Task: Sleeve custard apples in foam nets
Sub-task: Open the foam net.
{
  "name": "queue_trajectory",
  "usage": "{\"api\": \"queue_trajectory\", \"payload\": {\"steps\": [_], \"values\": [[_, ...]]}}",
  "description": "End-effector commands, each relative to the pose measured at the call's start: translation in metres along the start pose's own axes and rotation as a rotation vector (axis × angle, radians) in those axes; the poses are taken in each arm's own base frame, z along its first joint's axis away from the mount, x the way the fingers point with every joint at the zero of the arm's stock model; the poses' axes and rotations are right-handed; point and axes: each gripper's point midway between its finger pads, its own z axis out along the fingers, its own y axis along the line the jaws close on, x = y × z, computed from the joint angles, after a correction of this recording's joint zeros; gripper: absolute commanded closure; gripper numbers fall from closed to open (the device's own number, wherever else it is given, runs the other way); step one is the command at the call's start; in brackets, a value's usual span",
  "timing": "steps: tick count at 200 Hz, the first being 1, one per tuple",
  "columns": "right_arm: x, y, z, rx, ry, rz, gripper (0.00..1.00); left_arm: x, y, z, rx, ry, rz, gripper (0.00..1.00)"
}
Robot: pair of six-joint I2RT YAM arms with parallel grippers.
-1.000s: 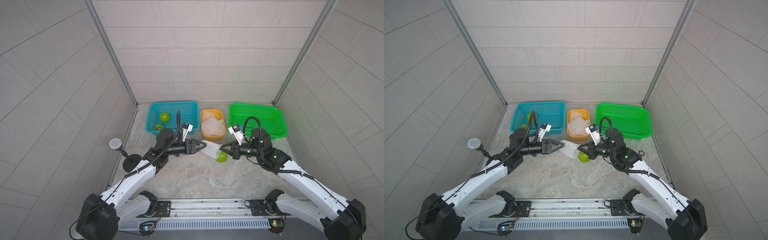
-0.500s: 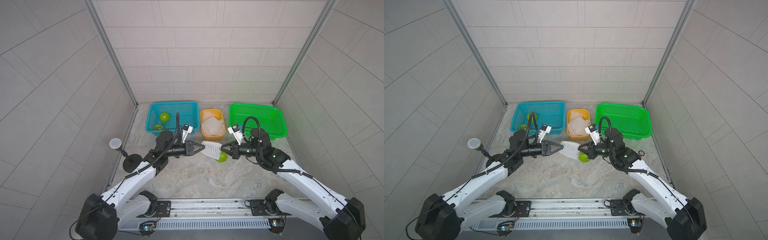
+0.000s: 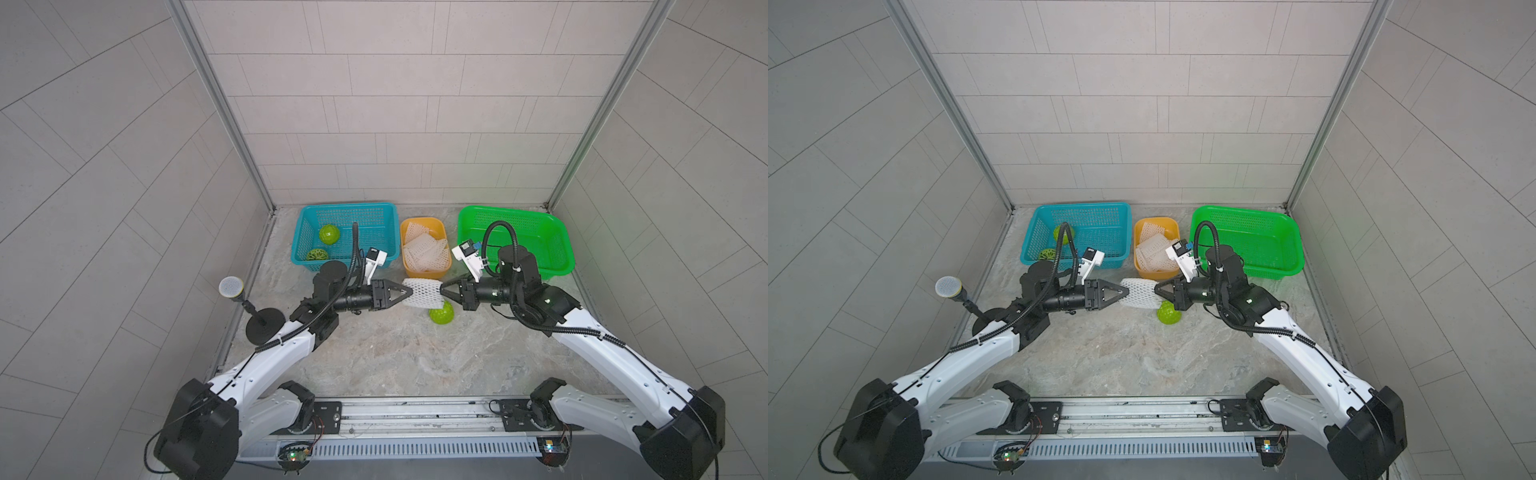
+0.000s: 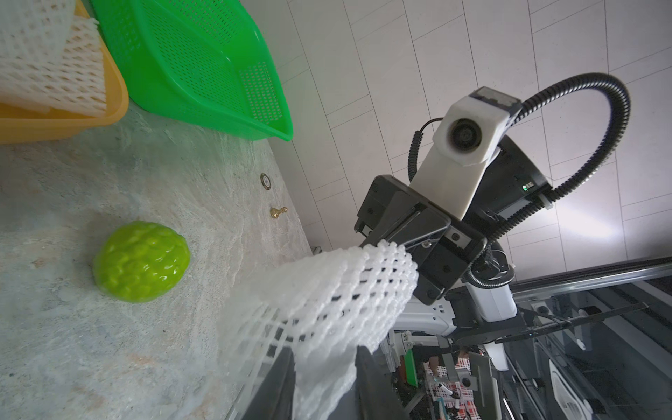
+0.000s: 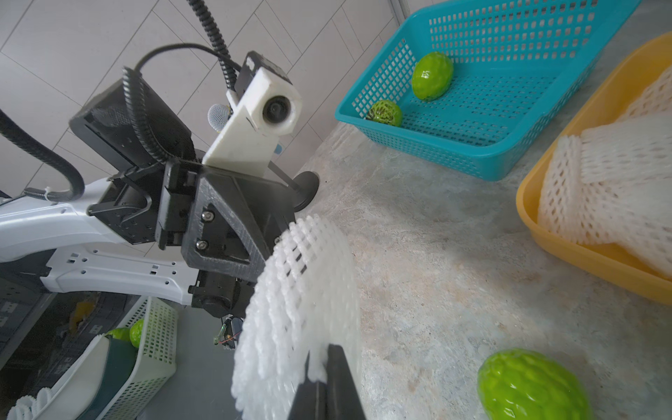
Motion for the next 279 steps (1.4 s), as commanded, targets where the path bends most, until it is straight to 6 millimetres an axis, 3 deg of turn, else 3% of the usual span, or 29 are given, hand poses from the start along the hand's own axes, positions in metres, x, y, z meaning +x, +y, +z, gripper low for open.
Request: {"api": "queue_trajectory", "payload": {"steps": [1, 39, 53, 79, 91, 108, 140, 159, 174, 184, 198, 212, 248, 274, 279], "values": [[0.003, -0.001, -0.001, 0.003, 0.021, -0.012, 1.0, 0.0, -0.01, -0.001, 0.039, -0.007, 0.039, 0.77], [-0.007, -0.004, -0.006, 0.028, -0.008, -0.015, 1.0, 0.003, -0.007, 0.0, 0.041, 0.001, 0.024, 0.81], [-0.013, -0.005, -0.009, 0.039, -0.03, -0.015, 1.0, 0.002, -0.006, 0.0, 0.043, -0.002, 0.021, 0.76], [-0.017, -0.004, -0.008, 0.026, -0.05, -0.003, 1.0, 0.0, -0.009, 0.0, 0.062, -0.01, 0.016, 0.75], [-0.017, -0.004, -0.007, 0.02, -0.059, 0.004, 1.0, -0.003, -0.012, 0.001, 0.076, -0.017, 0.015, 0.69], [-0.018, -0.004, -0.006, 0.007, -0.072, 0.02, 1.0, -0.004, -0.014, 0.003, 0.097, -0.016, 0.007, 0.7], [-0.021, -0.004, -0.004, -0.006, -0.095, 0.035, 1.0, -0.005, -0.012, 0.006, 0.115, -0.008, -0.013, 0.84], [-0.024, -0.003, -0.006, -0.003, -0.103, 0.03, 1.0, -0.007, -0.012, 0.007, 0.121, -0.008, -0.02, 1.0], [-0.027, -0.004, -0.008, 0.003, -0.113, 0.031, 1.0, -0.009, -0.016, 0.007, 0.128, -0.014, -0.016, 1.0], [-0.03, -0.009, -0.012, 0.018, -0.124, 0.041, 0.89, -0.013, -0.019, 0.006, 0.13, -0.027, -0.007, 1.0], [-0.036, -0.021, -0.021, 0.053, -0.156, 0.071, 0.67, -0.022, -0.022, 0.002, 0.126, -0.062, 0.004, 1.0], [-0.041, -0.038, -0.036, 0.102, -0.209, 0.109, 0.55, -0.033, -0.024, -0.005, 0.118, -0.113, 0.017, 1.0], [-0.051, -0.073, -0.062, 0.15, -0.398, 0.227, 0.43, -0.053, -0.042, -0.015, 0.151, -0.2, 0.051, 1.0], [-0.055, -0.078, -0.051, 0.057, -0.459, 0.297, 0.43, -0.069, -0.065, -0.02, 0.248, -0.262, 0.052, 1.0], [-0.048, -0.081, -0.044, 0.037, -0.453, 0.321, 0.43, -0.072, -0.07, -0.021, 0.271, -0.272, 0.05, 1.0]]}}
